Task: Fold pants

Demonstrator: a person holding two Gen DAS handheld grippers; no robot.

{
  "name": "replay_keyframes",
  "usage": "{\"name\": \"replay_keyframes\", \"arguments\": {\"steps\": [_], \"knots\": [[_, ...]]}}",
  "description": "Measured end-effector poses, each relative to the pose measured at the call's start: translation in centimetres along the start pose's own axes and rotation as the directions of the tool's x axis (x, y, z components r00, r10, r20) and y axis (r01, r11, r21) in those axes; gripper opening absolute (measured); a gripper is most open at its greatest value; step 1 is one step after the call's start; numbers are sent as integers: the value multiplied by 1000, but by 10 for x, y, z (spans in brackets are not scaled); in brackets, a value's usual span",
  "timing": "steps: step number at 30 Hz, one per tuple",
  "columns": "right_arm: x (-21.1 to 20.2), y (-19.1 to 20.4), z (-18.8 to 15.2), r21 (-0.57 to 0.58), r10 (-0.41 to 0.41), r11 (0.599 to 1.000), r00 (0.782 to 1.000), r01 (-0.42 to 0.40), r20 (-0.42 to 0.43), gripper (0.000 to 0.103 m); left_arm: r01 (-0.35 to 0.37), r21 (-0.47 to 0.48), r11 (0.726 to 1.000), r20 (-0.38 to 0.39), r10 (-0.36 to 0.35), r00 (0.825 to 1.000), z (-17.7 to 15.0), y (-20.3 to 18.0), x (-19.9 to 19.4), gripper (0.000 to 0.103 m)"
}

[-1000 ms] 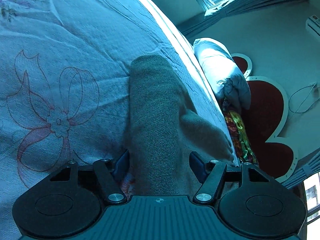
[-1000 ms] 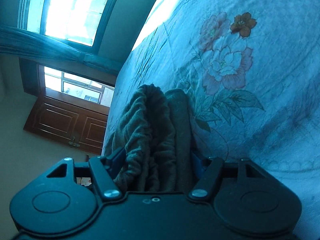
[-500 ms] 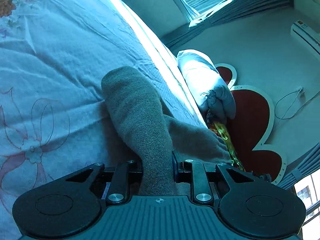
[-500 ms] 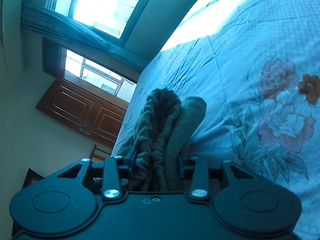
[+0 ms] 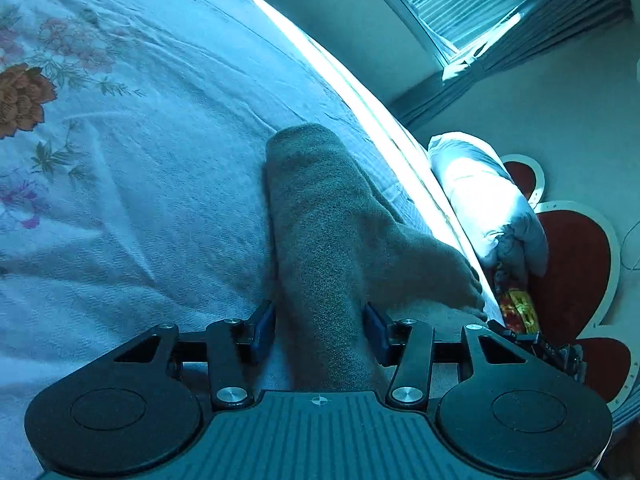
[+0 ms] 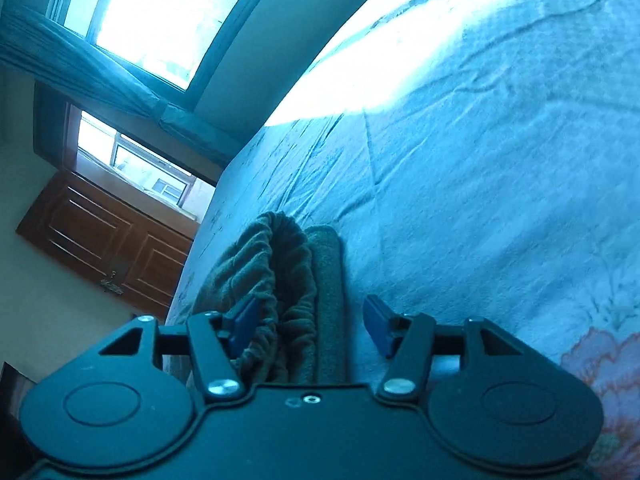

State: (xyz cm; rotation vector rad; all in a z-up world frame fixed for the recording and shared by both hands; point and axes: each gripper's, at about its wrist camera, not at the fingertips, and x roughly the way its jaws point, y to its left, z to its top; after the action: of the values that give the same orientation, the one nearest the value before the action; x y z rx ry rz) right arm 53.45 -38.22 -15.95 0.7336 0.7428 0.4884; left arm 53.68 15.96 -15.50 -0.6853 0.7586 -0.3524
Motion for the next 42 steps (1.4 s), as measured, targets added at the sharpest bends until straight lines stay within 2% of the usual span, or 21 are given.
{"name": "replay_keyframes", "arguments": {"steps": [2, 4, 6, 7, 8, 9, 10, 12, 13, 14, 15, 16, 18, 20, 22, 28, 30, 31, 37, 42], "knots": [[-19, 16, -4, -70, -6, 997, 998, 10, 58, 63, -22, 67, 998, 54, 18, 998, -5, -15, -15, 49], [-24, 35, -12, -146, 23, 989, 999, -18, 36, 72, -89, 164, 982, 107, 72, 992, -11, -36, -26, 50], [-10, 53, -20, -249, -33, 968, 999, 29, -12, 75, -179, 243, 953, 151, 146, 978, -19, -55, -26, 61], [-3, 56, -26, -296, -87, 952, 996, 74, -29, 77, -245, 277, 929, 169, 204, 964, -23, -62, -21, 74], [8, 55, -33, -334, -196, 926, 980, 174, -34, 80, -344, 327, 880, 165, 306, 938, -27, -66, -11, 83], [9, 42, -37, -295, -220, 934, 975, 201, -30, 87, -391, 362, 846, 153, 360, 920, -34, -64, -3, 88], [4, 35, -37, -256, -196, 949, 980, 183, -26, 88, -396, 351, 848, 168, 359, 918, -36, -62, -4, 90], [-10, 37, -37, -238, -225, 946, 974, 219, 0, 88, -391, 294, 872, 163, 357, 920, -32, -57, -21, 90], [-21, 43, -38, -242, -242, 940, 970, 241, 27, 90, -403, 291, 868, 179, 364, 914, -32, -61, -28, 90], [-32, 51, -39, -263, -243, 933, 969, 247, 49, 91, -425, 307, 852, 209, 375, 903, -37, -65, -41, 90], [-43, 60, -41, -286, -250, 922, 965, 261, 75, 93, -432, 325, 841, 214, 380, 900, -41, -67, -51, 90], [-55, 67, -44, -302, -253, 914, 962, 272, 101, 98, -442, 331, 833, 226, 385, 895, -45, -68, -64, 91], [-81, 80, -53, -319, -235, 910, 963, 267, 133, 97, -459, 328, 826, 252, 392, 885, -57, -70, -88, 102], [-97, 91, -64, -341, -255, 896, 959, 283, 124, 97, -475, 318, 821, 274, 400, 875, -76, -72, -111, 103], [-112, 106, -83, -381, -277, 874, 954, 301, 117, 97, -484, 313, 817, 283, 407, 869, -96, -80, -132, 103], [-184, 148, -147, -418, -228, 864, 958, 281, 173, 97, -489, 299, 819, 322, 396, 860, -161, -115, -201, 103], [-204, 161, -167, -428, -253, 850, 950, 308, 182, 97, -497, 299, 815, 351, 390, 851, -185, -130, -223, 103], [-212, 166, -176, -434, -269, 841, 946, 323, 182, 97, -493, 305, 815, 354, 384, 853, -195, -137, -232, 103], [-249, 202, -227, -496, -286, 794, 935, 353, 208, 97, -533, 352, 769, 387, 399, 831, -244, -189, -270, 103], [-275, 233, -253, -544, -245, 766, 938, 342, 245, 97, -533, 391, 750, 391, 389, 834, -272, -231, -291, 103]]}}
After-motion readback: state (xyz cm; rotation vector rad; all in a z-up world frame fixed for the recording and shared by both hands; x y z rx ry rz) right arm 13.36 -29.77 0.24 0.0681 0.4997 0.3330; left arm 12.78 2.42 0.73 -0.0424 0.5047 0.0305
